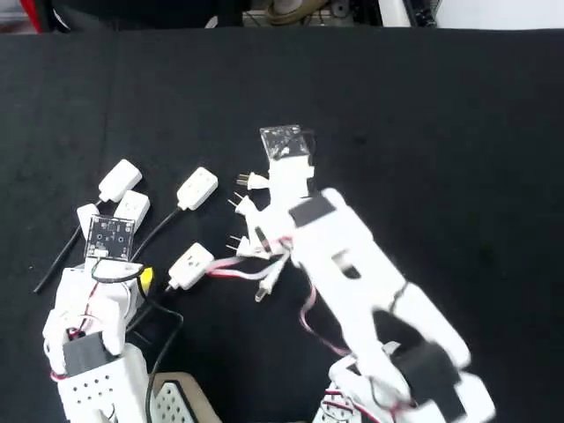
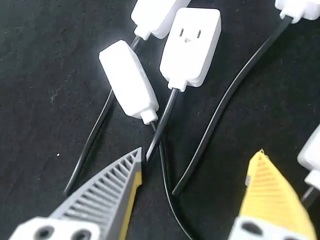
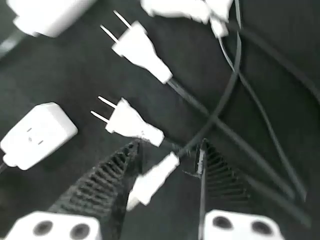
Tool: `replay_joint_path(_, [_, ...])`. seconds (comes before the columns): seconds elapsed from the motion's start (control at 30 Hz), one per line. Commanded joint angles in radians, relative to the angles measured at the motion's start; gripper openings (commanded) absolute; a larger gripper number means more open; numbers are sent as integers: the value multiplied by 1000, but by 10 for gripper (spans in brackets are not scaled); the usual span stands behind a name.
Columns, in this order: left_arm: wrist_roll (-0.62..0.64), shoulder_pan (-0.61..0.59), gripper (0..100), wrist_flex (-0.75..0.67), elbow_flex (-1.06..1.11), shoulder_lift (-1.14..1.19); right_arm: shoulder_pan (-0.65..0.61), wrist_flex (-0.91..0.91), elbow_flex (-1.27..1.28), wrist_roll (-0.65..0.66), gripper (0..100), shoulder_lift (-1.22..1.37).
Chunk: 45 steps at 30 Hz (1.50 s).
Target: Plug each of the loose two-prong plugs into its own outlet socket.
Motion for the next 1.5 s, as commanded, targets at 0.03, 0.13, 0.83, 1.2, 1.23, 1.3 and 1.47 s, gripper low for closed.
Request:
replay_joint_path(0.03, [-8, -4, 324, -2, 22, -8, 12, 170, -191, -138, 177, 165])
replay_joint_path(0.13, [-26, -4, 324, -11, 22, -8, 11, 170, -252, -193, 177, 268])
replay_joint_path(0.83, [-26, -5, 324, -12, 22, -8, -72, 183, -401, -359, 63, 610])
replay_joint_path(1.2, [-26, -4, 324, -11, 22, -8, 64, 339, -561, -32, 38, 615])
replay_joint_path(1.23, [-26, -4, 324, -11, 22, -8, 100, 325, -582, 52, 37, 616])
replay_joint_path(1.3, [-26, -4, 324, -9, 22, -8, 164, 285, -618, 244, 35, 616])
replay_joint_path(1.47, [-26, -4, 324, -9, 22, -8, 196, 210, -613, 542, 38, 619])
